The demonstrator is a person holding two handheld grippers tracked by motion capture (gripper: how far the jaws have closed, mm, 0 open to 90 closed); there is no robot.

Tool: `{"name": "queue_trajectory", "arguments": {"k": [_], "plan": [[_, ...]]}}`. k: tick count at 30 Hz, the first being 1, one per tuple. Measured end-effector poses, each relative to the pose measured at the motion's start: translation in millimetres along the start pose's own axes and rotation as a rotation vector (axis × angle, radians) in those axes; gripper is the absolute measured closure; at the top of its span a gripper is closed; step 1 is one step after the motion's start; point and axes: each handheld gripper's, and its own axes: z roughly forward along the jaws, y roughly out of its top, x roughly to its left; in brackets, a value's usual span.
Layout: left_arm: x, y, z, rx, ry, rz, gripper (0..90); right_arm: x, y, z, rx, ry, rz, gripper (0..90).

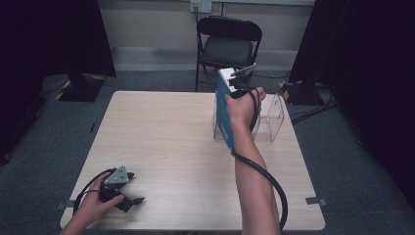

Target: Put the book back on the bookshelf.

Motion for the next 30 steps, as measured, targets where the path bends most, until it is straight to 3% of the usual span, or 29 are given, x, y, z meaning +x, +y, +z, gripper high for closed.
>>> {"name": "queue_trajectory", "arguments": {"k": [10, 16, 20, 23, 30], "plan": [[-1.2, -0.4, -0.2, 0.001, -0.002, -0.002, 0.0, 0.4, 3.4, 4.4, -0.007, 0.001, -0.021, 61.6], [-2.6, -1.0, -0.8, -0.002, 0.0, -0.004, 0.0, -4.2, 0.4, 2.2, -0.016, 0.035, -0.009, 60.1], [-3.4, -1.1, -1.1, 0.001, 0.0, -0.003, 0.0, -6.0, -1.4, -1.0, -0.065, 0.059, -0.033, 53.6], [-4.2, -1.3, -1.4, 0.003, 0.0, -0.004, 0.0, -8.5, -2.3, -4.5, -0.068, 0.086, -0.015, 47.9], [-4.6, -1.4, -1.5, 0.002, -0.001, -0.005, 0.0, -10.6, -8.4, -11.4, -0.09, 0.074, -0.022, 41.1]]}}
